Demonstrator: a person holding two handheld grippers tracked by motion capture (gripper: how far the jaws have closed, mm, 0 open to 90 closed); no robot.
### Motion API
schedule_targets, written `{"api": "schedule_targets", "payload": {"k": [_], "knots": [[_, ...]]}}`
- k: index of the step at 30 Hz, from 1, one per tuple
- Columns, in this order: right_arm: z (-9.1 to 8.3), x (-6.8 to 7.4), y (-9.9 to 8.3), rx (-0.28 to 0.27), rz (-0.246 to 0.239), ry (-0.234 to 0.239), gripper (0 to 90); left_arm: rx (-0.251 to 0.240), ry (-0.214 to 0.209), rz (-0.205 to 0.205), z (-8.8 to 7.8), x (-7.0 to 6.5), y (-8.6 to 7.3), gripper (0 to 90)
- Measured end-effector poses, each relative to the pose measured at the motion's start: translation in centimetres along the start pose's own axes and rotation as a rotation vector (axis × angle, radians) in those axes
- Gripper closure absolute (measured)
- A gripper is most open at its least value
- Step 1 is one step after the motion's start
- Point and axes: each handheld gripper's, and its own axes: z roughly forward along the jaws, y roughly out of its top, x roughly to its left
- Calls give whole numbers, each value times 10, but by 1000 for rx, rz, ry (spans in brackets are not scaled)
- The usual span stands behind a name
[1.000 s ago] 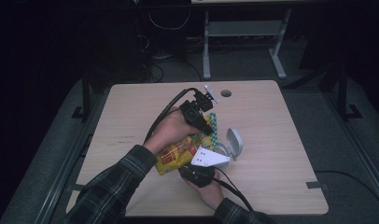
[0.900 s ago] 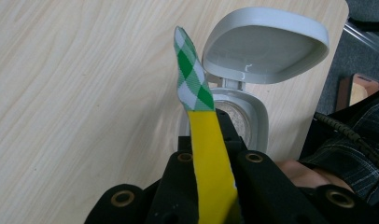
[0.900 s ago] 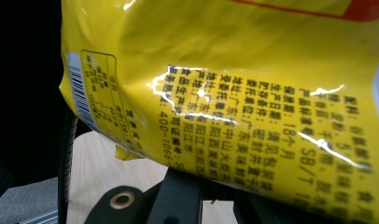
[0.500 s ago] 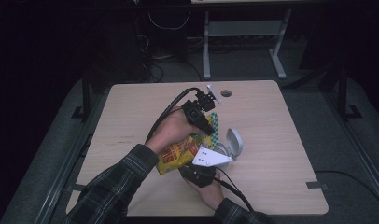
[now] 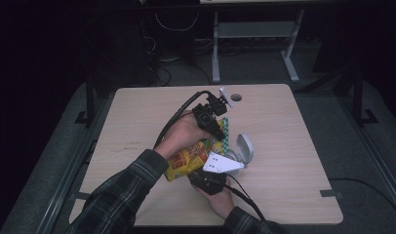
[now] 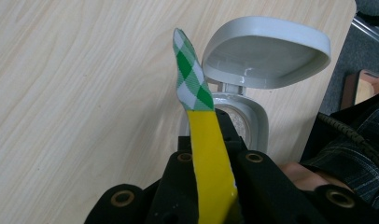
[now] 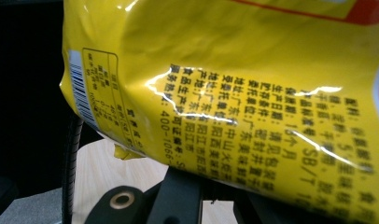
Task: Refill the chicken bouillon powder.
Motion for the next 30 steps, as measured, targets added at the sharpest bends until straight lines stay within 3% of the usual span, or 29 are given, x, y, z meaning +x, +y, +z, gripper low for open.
{"api": "schedule_targets", "payload": {"k": [30], "knots": [[0,0,0,-1,-3,6,900,3,-1,-5,-1,1,0,900]]}}
